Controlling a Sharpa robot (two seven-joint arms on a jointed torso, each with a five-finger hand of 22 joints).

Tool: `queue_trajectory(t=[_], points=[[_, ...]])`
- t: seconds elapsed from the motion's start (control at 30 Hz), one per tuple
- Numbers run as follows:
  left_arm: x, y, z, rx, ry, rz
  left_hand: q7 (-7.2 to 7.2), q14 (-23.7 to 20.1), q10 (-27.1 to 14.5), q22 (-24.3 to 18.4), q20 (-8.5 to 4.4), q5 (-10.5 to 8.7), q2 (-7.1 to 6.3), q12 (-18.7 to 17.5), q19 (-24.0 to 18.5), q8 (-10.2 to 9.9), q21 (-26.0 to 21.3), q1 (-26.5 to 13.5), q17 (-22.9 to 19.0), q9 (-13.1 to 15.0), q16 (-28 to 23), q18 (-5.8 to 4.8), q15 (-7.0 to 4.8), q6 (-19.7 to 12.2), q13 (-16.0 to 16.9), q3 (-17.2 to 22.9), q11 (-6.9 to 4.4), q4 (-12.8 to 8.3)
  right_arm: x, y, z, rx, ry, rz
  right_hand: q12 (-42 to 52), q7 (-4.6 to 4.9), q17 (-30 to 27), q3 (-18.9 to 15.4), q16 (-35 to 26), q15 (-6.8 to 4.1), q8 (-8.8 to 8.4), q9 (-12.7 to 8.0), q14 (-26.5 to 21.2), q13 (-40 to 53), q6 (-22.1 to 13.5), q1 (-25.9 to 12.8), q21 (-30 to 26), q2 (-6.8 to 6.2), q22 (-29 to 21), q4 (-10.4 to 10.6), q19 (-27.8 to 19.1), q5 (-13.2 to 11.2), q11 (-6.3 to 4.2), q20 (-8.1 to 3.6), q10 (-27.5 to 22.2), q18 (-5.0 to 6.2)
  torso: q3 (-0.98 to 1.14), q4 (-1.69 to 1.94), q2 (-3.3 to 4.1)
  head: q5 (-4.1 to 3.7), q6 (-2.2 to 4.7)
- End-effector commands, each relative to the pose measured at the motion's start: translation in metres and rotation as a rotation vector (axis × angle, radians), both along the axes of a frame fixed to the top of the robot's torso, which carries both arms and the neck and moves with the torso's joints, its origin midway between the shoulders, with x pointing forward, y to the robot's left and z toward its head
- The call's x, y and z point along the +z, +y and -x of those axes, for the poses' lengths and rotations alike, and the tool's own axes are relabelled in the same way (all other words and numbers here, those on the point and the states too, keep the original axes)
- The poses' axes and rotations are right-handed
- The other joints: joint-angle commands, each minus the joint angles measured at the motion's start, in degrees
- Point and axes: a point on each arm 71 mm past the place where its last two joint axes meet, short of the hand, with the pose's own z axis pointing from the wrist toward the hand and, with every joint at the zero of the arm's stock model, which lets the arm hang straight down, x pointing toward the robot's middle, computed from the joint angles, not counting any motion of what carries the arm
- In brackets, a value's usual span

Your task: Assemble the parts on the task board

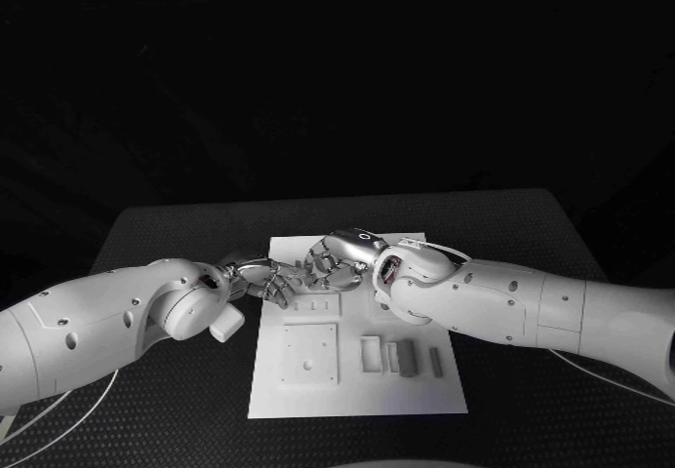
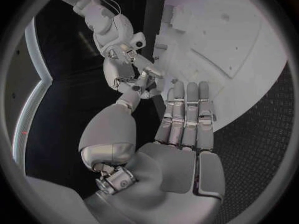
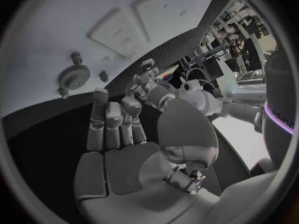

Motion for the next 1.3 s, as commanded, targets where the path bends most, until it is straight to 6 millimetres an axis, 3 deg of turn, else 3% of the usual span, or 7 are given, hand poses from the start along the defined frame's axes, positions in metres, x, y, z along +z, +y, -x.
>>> queue_trajectory(t=[0.03,0.53,0.73,0.97,1.3], points=[[0.0013,-0.0053,0.001,-0.024,0.007,0.028,-0.21,0.03,0.34,-0.08,0.05,-0.11,0.58,-0.2,0.26,0.01,-0.13,-0.02,0.08,-0.07,0.05,-0.13,0.02,0.31,-0.07,0.03,0.05,-0.41,0.0008,0.0014,0.0008,0.003,0.0,-0.006,0.14,1.38,-0.1,0.38,0.18,-0.32,-0.37,0.02,0.17,0.04,1.18,-0.67,0.31,0.07,0.73,0.11,0.24,0.19,-0.19,-0.06,0.01,-0.1,-0.03,0.02,-0.01,0.07,-0.03],[0.0027,-0.0074,0.0006,-0.01,-0.011,0.035,0.79,0.28,1.56,-0.08,-0.02,0.03,1.79,-0.65,0.53,0.78,-0.05,0.15,0.27,-0.02,0.09,-0.13,-0.08,1.72,-0.15,0.03,-0.24,-0.68,0.0006,0.0052,0.0017,0.012,0.009,-0.002,0.13,1.42,-0.12,0.44,0.17,-0.29,-0.47,0.01,0.2,0.04,1.05,-0.7,0.3,-0.01,0.72,0.08,0.28,0.19,-0.15,-0.1,0.03,-0.1,-0.05,-0.03,0.03,0.06,0.0],[0.0035,-0.0099,0.001,-0.016,-0.018,0.043,0.75,0.45,3.28,-0.04,-0.08,0.09,4.18,-1.3,0.66,1.75,-0.03,0.84,0.4,0.11,0.05,-0.18,-0.15,3.64,-0.09,0.71,-0.65,-0.8,0.0008,0.0067,0.0019,0.014,0.008,-0.004,0.12,1.44,-0.12,0.46,0.16,-0.27,-0.51,0.01,0.21,0.04,1.0,-0.73,0.29,-0.02,0.71,0.09,0.28,0.19,-0.13,-0.11,0.03,-0.1,-0.05,0.04,0.02,-0.03,-0.15],[0.0037,-0.0086,0.0005,-0.01,-0.021,0.042,0.44,0.77,4.58,0.16,-0.17,-0.43,4.77,-2.27,1.01,2.19,0.09,2.55,0.57,0.12,0.13,-0.21,-0.26,4.54,-0.06,3.48,-0.87,0.03,0.0009,0.0072,0.002,0.015,0.008,-0.004,0.12,1.45,-0.13,0.47,0.15,-0.26,-0.54,0.01,0.22,0.03,0.97,-0.76,0.29,-0.03,0.71,0.1,0.29,0.19,-0.12,-0.11,0.04,-0.1,-0.03,0.01,0.02,-0.03,-0.2],[0.0038,-0.0075,-0.001,0.003,-0.029,0.041,0.29,1.03,5.26,0.37,-0.25,-0.43,5.56,-2.69,1.24,2.4,0.22,3.03,0.71,0.14,0.26,-0.25,-0.35,4.94,0.03,4.13,-1.0,-0.09,0.001,0.0084,0.0027,0.02,0.009,-0.004,0.11,1.47,-0.14,0.49,0.15,-0.24,-0.57,0.01,0.23,0.03,0.93,-0.82,0.28,-0.05,0.7,0.12,0.3,0.19,-0.1,-0.12,0.05,-0.1,0.01,-0.05,0.01,0.01,-0.26]])
